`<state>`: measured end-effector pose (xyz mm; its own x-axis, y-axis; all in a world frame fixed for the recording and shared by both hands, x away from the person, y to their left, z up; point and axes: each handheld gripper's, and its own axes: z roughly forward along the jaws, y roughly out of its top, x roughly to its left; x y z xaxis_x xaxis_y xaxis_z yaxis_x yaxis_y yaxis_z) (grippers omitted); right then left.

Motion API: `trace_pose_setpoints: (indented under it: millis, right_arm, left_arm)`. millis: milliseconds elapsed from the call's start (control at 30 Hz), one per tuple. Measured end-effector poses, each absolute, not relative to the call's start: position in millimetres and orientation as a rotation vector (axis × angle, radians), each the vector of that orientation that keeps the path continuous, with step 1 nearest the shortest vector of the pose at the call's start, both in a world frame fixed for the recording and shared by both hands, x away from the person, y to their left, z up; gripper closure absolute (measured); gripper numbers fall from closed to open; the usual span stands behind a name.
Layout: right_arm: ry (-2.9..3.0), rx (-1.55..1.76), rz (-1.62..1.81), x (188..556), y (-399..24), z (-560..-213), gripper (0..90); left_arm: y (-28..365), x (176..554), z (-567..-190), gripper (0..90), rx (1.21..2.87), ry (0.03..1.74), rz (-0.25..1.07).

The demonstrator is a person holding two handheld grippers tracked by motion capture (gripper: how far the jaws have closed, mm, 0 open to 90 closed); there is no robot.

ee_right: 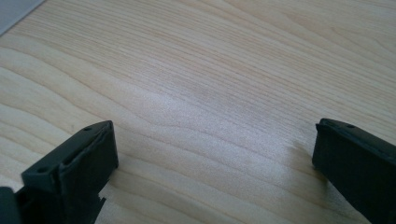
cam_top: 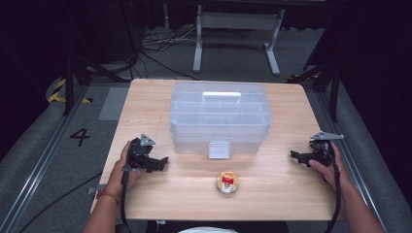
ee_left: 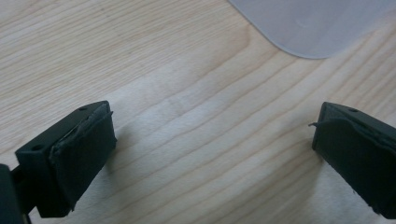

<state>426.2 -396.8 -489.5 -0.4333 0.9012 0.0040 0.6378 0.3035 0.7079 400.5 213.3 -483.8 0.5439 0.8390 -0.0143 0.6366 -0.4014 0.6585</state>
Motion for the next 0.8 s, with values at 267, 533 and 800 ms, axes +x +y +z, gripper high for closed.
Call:
trace_pose_setpoints:
  millis: [267, 533, 800]
  right_arm:
    - [2.165, 1.393, 0.902, 425.8, -396.1, -489.6, 0.2]
    - [2.204, 1.372, 0.895, 425.3, -400.8, -488.1, 1.3]
    - [2.202, 1.284, 1.005, 415.4, -395.1, -462.5, 26.1]
  left_arm:
    - [216.5, 402.0, -483.7, 0.0, 2.182, 1.151, 0.424]
    - [224.2, 400.8, -483.6, 0.5, 2.209, 1.084, 0.395]
    - [226.6, 399.8, -479.0, 12.3, 2.222, 1.019, 0.374]
